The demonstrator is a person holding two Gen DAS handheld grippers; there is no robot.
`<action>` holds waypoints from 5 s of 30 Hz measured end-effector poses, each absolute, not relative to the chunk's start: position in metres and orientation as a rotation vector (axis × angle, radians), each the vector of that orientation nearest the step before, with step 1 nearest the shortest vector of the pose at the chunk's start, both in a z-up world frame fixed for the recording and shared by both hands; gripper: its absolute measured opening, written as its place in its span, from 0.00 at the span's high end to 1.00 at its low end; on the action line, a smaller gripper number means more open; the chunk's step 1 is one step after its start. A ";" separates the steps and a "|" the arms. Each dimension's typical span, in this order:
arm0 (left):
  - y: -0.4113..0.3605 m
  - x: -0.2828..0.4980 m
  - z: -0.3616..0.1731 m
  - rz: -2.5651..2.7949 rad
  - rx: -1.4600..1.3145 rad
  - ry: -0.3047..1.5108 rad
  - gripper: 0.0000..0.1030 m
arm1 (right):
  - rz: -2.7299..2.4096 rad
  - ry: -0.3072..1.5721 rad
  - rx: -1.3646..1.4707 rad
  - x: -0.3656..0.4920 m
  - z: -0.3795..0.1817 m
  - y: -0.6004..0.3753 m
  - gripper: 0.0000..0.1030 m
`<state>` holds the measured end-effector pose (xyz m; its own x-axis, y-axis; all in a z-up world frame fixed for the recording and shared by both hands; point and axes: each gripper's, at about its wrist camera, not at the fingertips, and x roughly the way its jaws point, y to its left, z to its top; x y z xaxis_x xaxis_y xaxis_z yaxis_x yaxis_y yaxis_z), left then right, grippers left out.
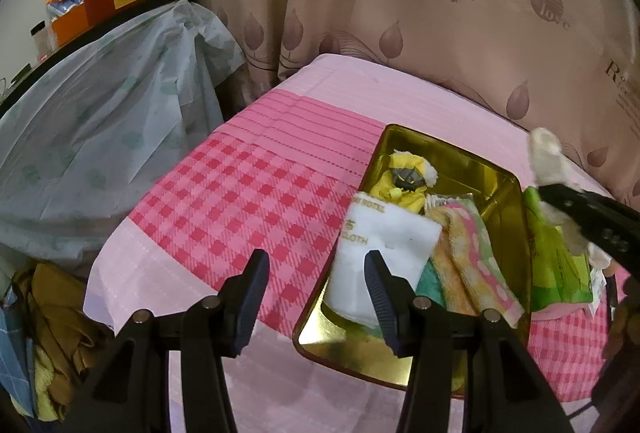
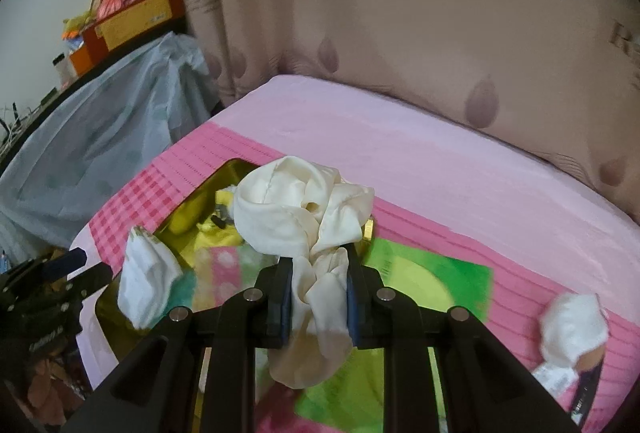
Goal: Organize soft objects
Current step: 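Carry the cream cloth into the gold tin and open the right tool, then move the right tool to the black purple-printed package and grasp it, then grasp the clear printed packet with the left tool while the right tool holds the black package, then carry the clear packet over the gold tin with the left tool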
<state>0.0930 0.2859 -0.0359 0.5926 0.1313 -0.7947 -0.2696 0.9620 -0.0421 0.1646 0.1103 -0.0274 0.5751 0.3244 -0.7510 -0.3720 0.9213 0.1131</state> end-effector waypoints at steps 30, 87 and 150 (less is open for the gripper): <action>0.285 0.099 -0.039 0.230 -0.142 0.911 0.51 | 0.391 0.833 -0.041 0.128 -0.031 0.083 0.41; 0.044 0.069 -0.052 -0.275 0.285 0.865 0.51 | -0.153 0.923 0.124 0.080 -0.122 -0.224 0.63; -0.105 0.122 -0.105 -0.616 0.195 1.085 0.48 | -0.231 0.919 0.163 0.056 -0.132 -0.280 0.50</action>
<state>0.1224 -0.1054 -0.1045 0.3199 -0.3727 -0.8711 0.5571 0.8176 -0.1452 0.0557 -0.2798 -0.1315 0.5845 -0.1276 -0.8013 0.2658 0.9632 0.0406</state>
